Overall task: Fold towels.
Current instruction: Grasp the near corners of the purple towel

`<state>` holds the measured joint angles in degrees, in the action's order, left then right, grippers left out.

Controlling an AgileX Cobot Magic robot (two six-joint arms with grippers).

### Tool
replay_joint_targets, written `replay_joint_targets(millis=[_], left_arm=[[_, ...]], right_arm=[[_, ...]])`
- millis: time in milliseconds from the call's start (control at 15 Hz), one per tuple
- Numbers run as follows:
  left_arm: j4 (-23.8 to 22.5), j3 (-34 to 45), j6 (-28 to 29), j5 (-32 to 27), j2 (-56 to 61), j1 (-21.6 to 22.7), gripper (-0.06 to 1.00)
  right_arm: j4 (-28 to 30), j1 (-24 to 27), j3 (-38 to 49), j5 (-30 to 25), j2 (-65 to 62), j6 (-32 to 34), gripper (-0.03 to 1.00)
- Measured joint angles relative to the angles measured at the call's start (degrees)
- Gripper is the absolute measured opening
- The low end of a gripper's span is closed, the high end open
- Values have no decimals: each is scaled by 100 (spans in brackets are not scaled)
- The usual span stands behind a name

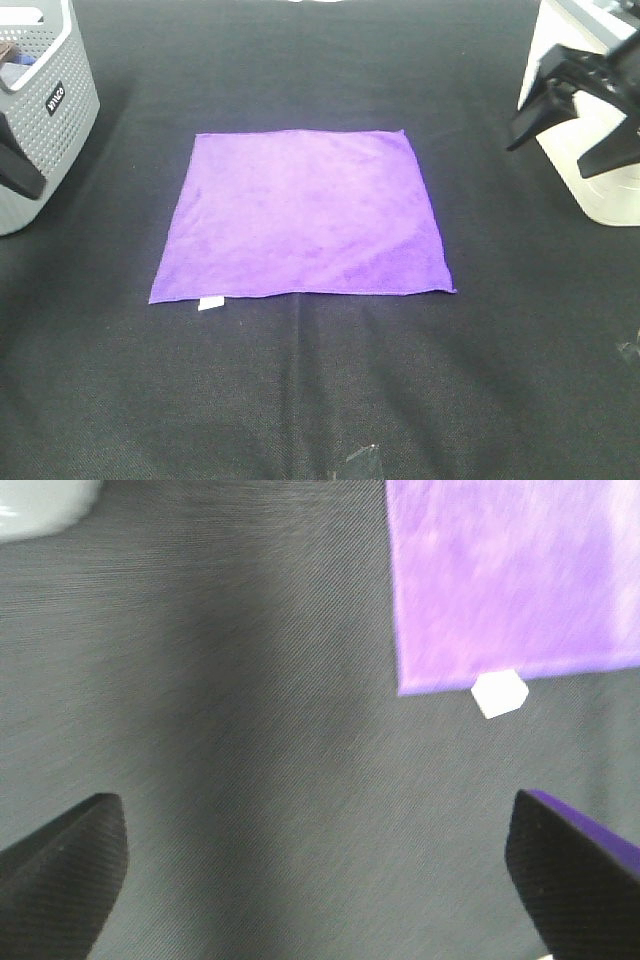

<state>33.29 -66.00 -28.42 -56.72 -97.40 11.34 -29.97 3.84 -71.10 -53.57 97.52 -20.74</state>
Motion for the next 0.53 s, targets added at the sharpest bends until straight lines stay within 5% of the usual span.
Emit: replay_joint_targets(millis=[533], left_arm=[[384,-23,-138,149,-579,-23,92]], right_arm=[[-361,115,-11,23,315,-258,87]])
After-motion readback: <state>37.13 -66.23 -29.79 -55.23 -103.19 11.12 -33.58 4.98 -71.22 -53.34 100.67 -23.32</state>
